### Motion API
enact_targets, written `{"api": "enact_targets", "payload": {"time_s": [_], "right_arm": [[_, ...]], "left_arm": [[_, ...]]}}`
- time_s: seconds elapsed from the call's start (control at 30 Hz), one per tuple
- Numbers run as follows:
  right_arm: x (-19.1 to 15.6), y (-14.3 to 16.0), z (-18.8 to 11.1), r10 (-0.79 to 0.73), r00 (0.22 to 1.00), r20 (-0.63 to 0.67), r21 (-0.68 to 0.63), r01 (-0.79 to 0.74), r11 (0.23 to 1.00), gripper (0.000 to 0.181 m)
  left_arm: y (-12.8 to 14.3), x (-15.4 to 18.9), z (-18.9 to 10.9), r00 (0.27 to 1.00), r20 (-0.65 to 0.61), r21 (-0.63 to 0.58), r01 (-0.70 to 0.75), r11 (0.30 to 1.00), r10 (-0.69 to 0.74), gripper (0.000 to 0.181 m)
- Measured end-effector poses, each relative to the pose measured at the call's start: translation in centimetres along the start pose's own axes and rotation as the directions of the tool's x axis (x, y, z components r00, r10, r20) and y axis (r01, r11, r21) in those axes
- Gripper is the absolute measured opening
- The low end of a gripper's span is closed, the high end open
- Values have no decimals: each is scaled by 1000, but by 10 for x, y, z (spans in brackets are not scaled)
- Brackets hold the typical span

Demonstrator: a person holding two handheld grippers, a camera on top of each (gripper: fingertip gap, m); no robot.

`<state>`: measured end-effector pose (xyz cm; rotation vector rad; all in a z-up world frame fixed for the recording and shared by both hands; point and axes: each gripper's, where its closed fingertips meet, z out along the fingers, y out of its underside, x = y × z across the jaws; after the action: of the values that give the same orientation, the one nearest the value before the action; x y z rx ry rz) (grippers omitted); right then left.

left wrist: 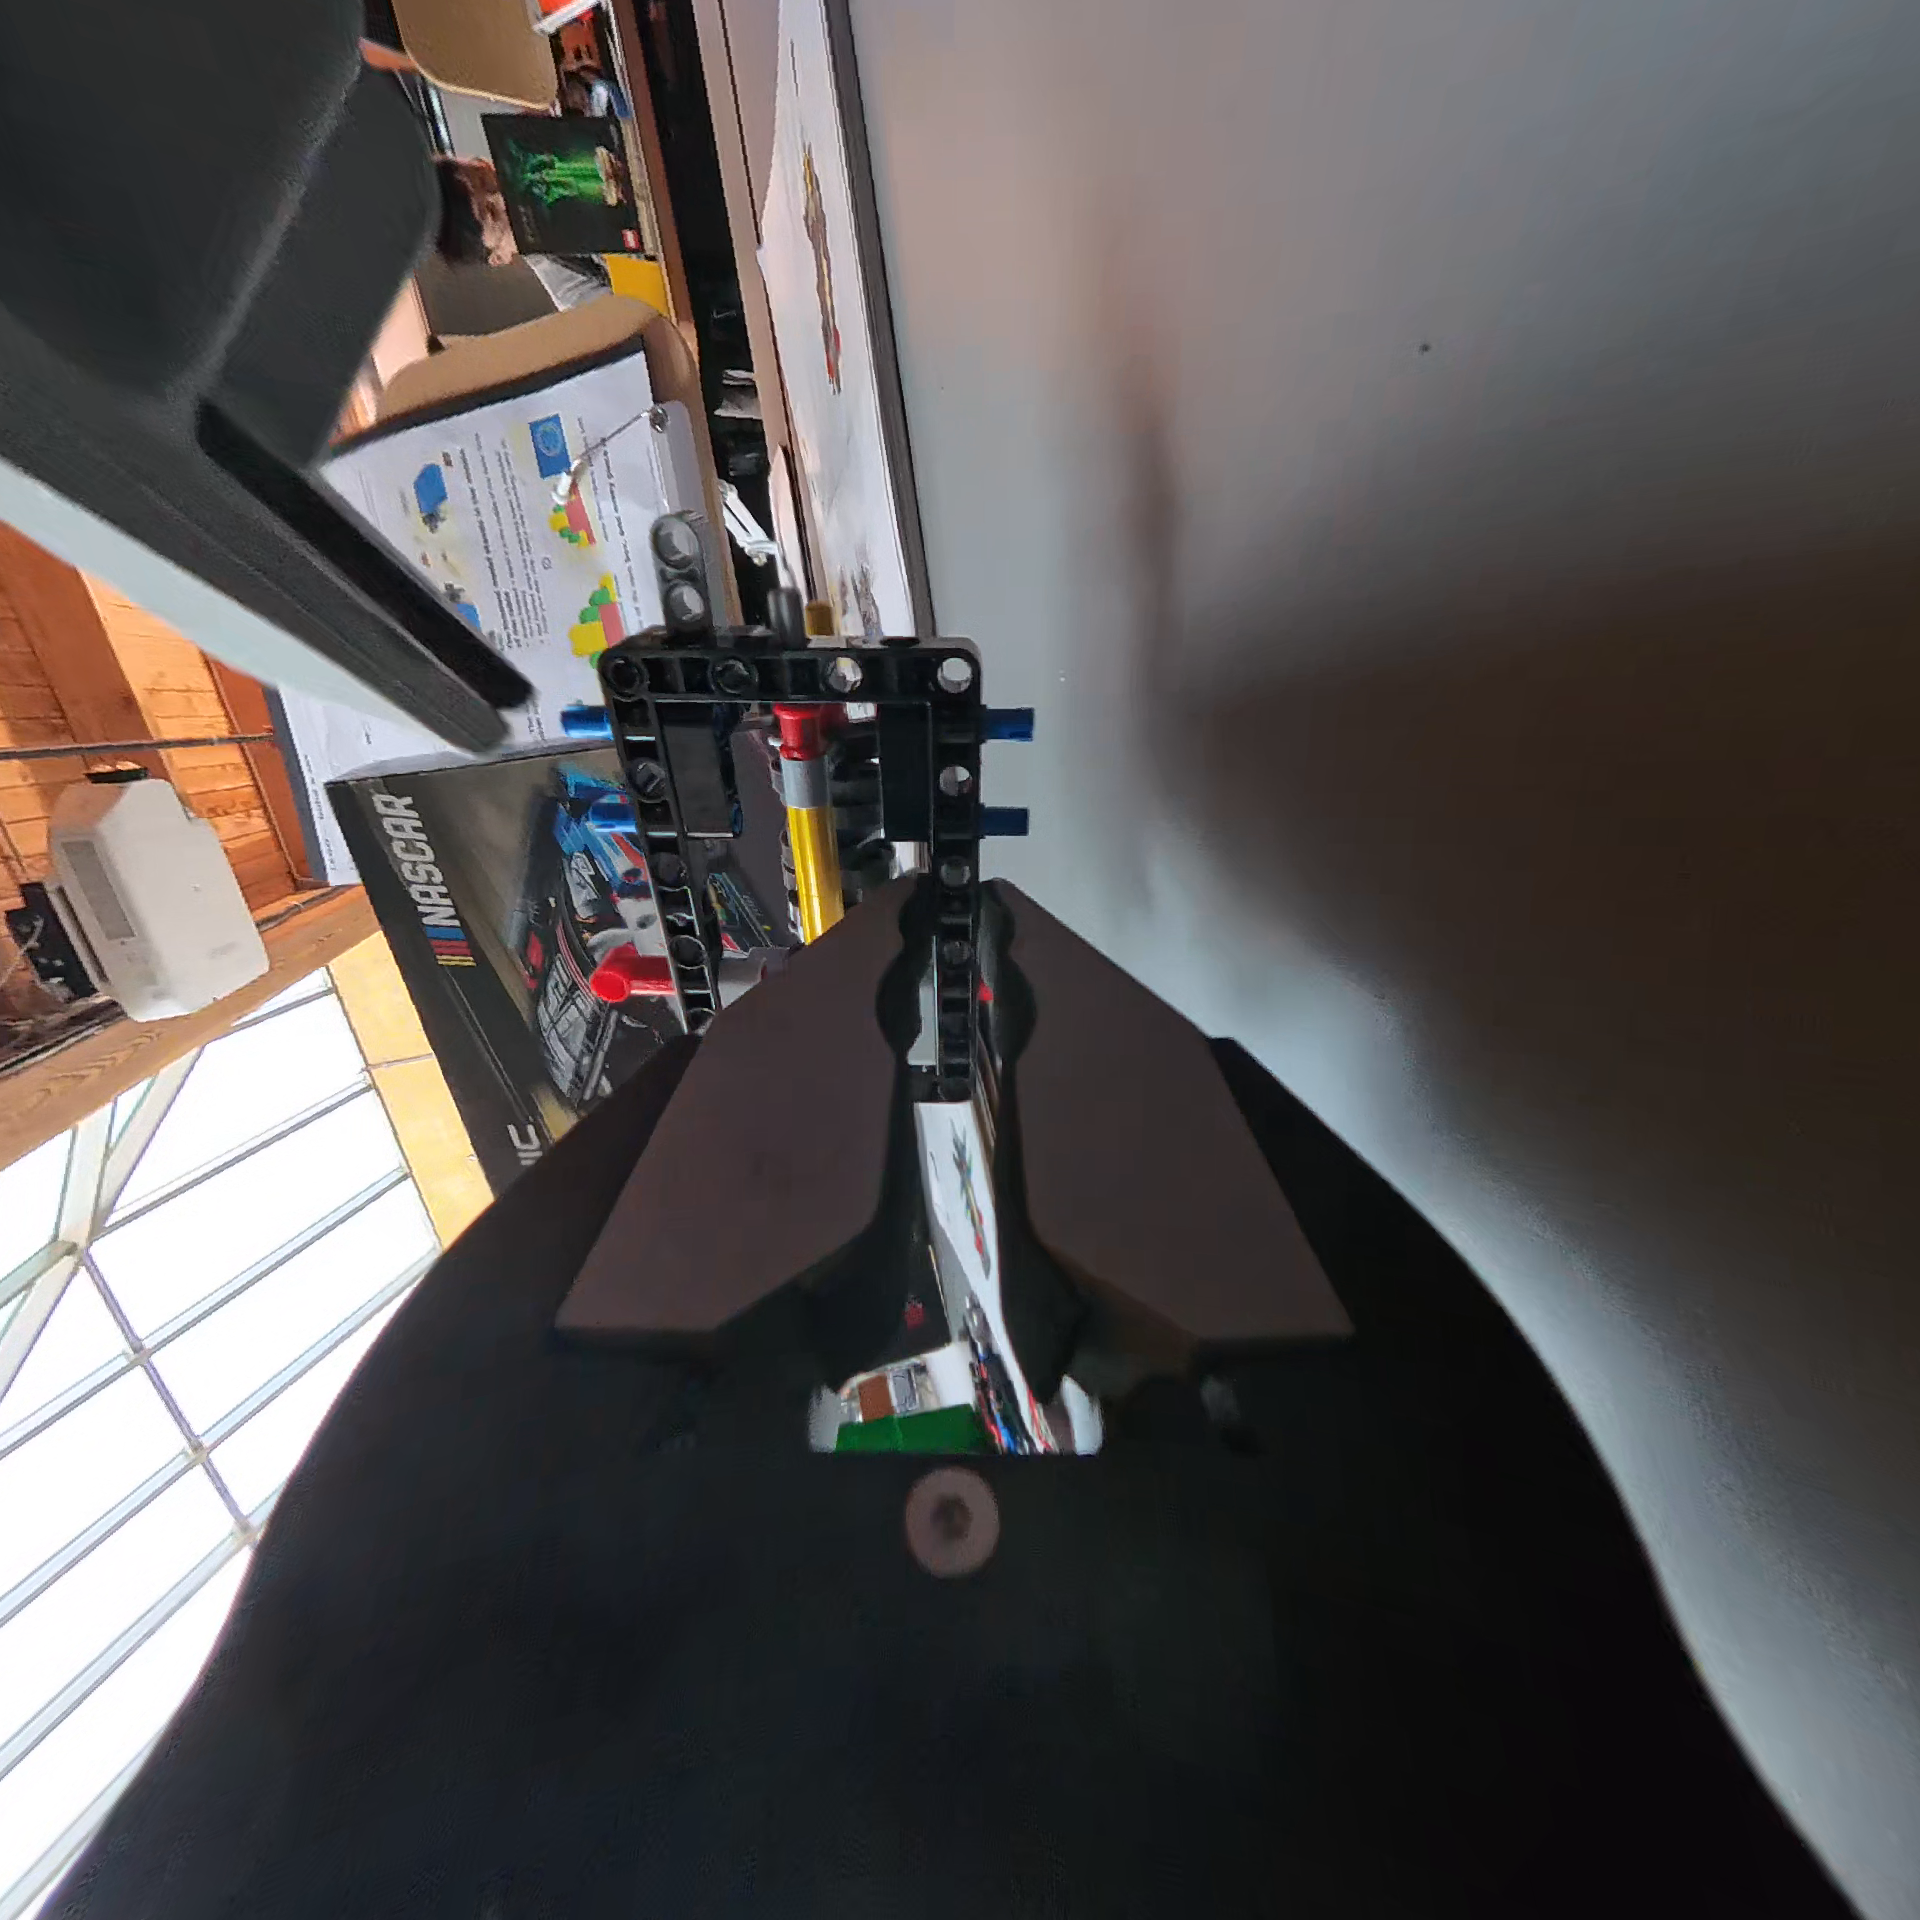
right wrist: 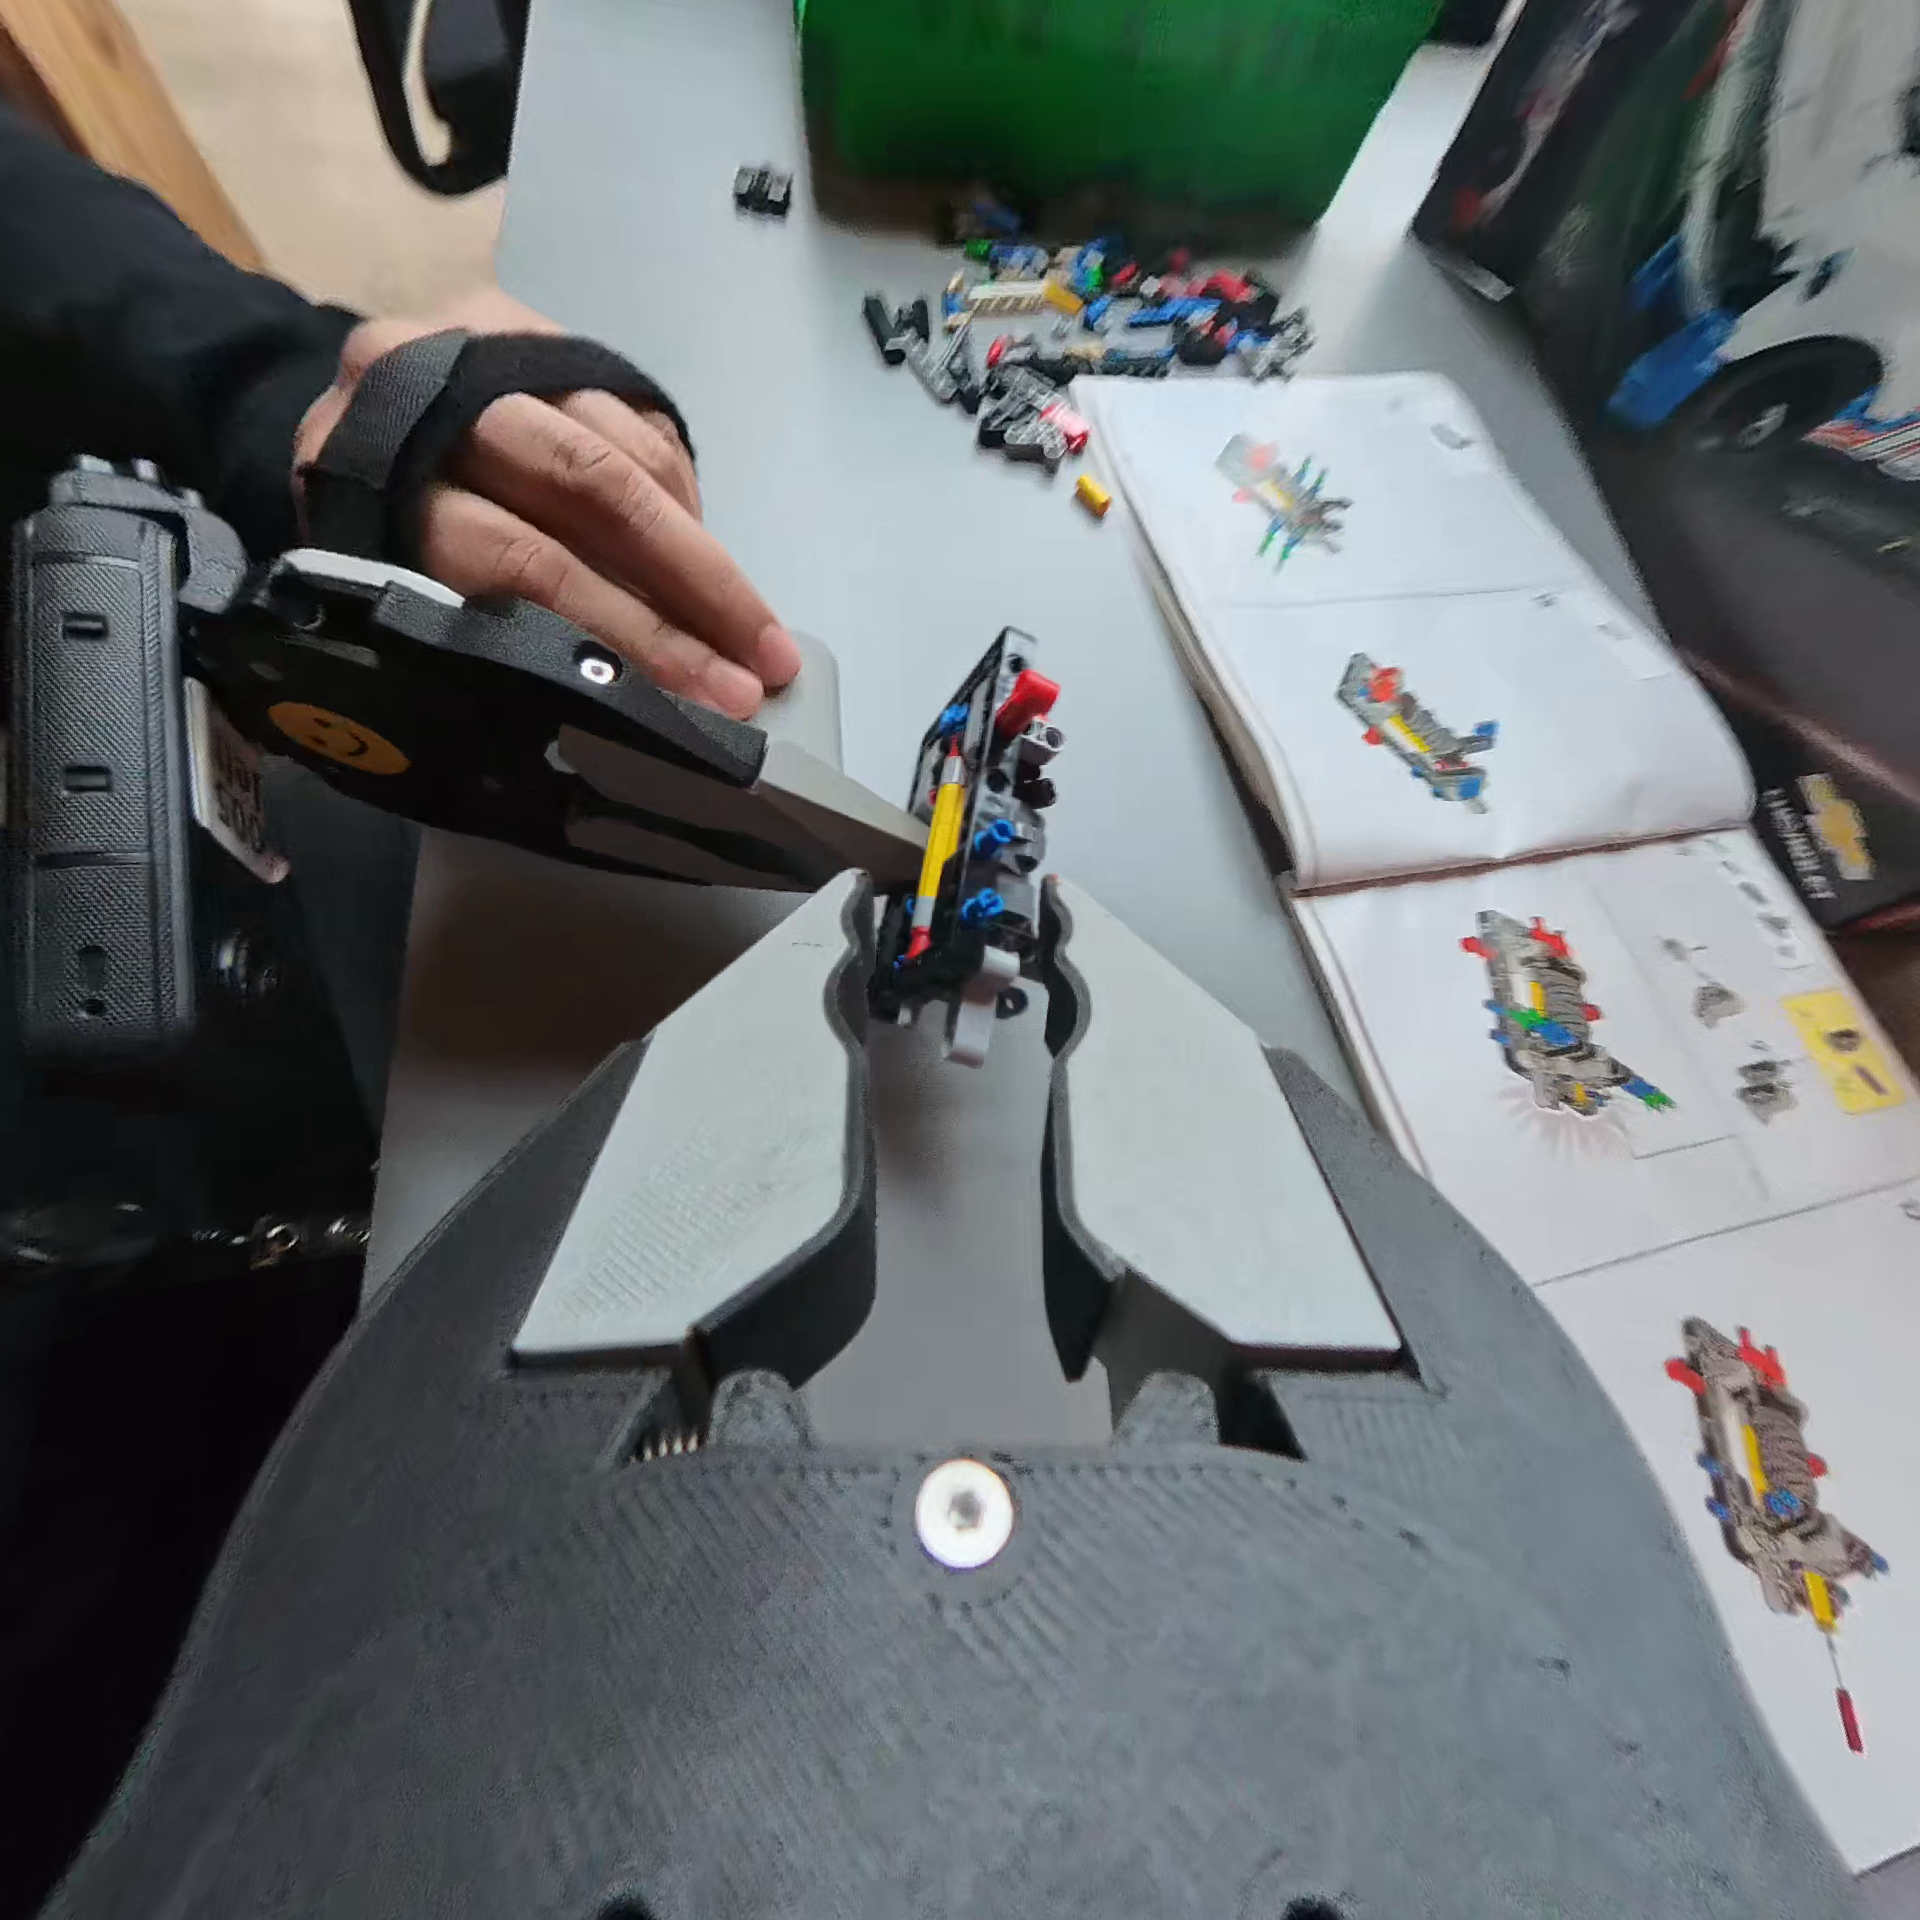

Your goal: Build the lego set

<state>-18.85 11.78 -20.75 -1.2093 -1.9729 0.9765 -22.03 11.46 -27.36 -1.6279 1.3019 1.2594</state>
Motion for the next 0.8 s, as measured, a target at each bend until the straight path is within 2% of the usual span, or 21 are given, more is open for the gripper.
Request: {"api": "enact_targets", "payload": {"time_s": [0.1,0.13,0.2,0.27,0.3,0.37,0.47,0.53,0.57,0.6,0.67,0.73,0.8], "right_arm": [[-1,11,17,42,995,85,-181,-26,983,23],[0,16,22,63,993,100,-226,-39,973,10],[-2,22,29,113,983,142,-289,-68,955,6],[0,23,34,167,975,147,-301,-117,947,4],[3,25,36,194,972,134,-314,-144,938,4],[12,30,38,239,967,92,-322,-198,926,4],[17,24,36,267,959,96,-270,-233,934,4],[14,10,31,161,981,109,-191,-138,972,4],[14,8,28,75,994,76,-168,-62,984,4],[15,12,26,-16,1000,26,-185,20,983,4],[16,28,26,-204,978,-52,-251,185,950,4],[5,43,30,-356,933,-57,-279,328,903,9],[-8,58,32,-451,892,-19,-309,424,852,14]], "left_arm": [[-4,-4,1,1000,19,7,-22,1000,22,6],[-5,-5,1,999,32,14,-30,999,30,6],[-4,-2,3,999,36,16,-31,999,30,7],[-4,1,5,997,64,33,-39,999,37,7],[-5,3,4,996,77,46,-46,998,42,18],[-8,-1,1,992,126,68,-34,997,25,27],[-12,-8,-8,984,175,111,-39,993,19,44],[-3,-8,-13,986,120,131,98,987,-114,41],[5,0,-15,973,16,123,226,966,-230,50],[14,4,-18,925,-74,99,378,921,-372,60],[26,8,-28,768,-229,60,624,779,-598,64],[32,9,-38,616,-351,31,761,649,-705,63],[35,10,-42,524,-413,-2,818,576,-745,64]]}}
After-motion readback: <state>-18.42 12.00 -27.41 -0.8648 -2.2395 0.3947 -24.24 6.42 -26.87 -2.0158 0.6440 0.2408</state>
